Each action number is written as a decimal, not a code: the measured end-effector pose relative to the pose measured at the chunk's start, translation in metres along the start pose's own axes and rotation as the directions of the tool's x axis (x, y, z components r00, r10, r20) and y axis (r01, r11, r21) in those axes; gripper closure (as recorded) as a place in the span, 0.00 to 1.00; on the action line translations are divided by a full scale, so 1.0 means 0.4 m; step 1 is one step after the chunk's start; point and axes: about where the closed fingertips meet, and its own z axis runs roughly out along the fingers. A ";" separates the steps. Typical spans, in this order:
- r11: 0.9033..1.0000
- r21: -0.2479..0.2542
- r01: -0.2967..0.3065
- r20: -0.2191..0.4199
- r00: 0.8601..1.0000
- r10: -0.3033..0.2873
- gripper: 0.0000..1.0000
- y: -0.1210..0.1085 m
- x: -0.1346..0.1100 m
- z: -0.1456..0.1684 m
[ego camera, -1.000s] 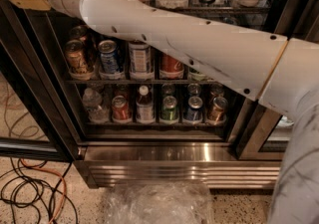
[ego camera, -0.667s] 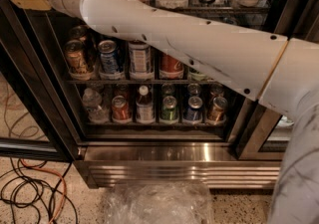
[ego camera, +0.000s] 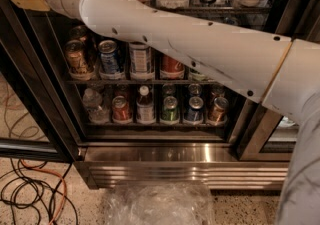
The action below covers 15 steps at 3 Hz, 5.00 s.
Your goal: Pick orange can from top shelf of fridge
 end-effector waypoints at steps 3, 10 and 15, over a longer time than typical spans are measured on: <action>1.000 0.000 0.000 0.000 1.000 0.000 1.00 -0.005 -0.014 -0.006; 0.999 0.010 0.038 0.073 0.997 -0.039 1.00 -0.126 -0.095 -0.039; 0.961 -0.054 -0.269 0.136 0.952 0.274 1.00 -0.113 -0.106 -0.068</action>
Offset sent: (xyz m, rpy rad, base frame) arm 0.0393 -0.0159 0.0751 -0.0197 -0.1274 -0.0429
